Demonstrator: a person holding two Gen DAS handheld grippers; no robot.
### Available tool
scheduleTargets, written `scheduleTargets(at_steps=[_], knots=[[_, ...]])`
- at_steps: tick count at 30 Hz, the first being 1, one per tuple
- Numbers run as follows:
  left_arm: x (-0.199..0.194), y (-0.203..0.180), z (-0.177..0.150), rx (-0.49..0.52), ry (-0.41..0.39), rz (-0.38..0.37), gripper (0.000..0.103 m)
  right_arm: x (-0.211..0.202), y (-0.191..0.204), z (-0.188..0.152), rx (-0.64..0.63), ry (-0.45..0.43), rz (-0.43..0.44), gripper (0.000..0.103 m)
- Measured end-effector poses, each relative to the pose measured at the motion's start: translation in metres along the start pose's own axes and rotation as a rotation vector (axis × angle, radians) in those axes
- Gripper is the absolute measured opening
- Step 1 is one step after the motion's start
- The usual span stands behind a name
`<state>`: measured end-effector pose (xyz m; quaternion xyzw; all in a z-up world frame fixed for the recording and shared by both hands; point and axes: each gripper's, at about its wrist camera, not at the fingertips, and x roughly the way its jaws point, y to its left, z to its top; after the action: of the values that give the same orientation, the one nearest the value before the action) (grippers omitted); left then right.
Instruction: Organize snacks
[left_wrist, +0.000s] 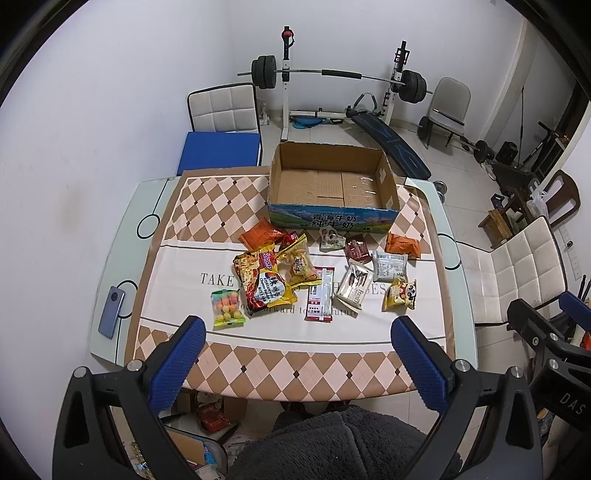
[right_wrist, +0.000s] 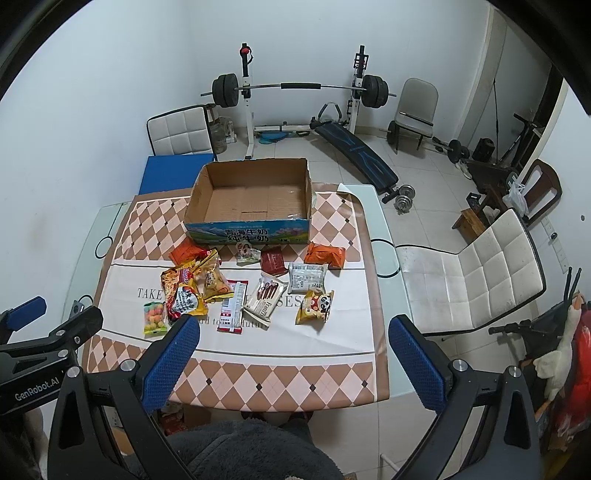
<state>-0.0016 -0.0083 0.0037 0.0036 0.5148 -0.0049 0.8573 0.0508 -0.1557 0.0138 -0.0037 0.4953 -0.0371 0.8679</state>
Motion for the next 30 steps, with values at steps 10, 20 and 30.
scheduleTargets(at_steps=[10,20,30], knots=[[-0.0018,-0.0009,0.0008,0.001,0.0,-0.005,0.103,-0.0002,-0.0007,0.0002,0.001,-0.003,0.0,0.103],[-0.0021,-0.0007,0.001,-0.003,-0.001,-0.006,0.103,-0.0004,-0.0014,-0.0001,0.002,-0.006,0.001,0.103],[-0.0027,-0.0012,0.0012,-0.002,-0.002,-0.007,0.103,-0.0014,-0.0012,-0.0003,0.0,-0.01,0.001,0.103]])
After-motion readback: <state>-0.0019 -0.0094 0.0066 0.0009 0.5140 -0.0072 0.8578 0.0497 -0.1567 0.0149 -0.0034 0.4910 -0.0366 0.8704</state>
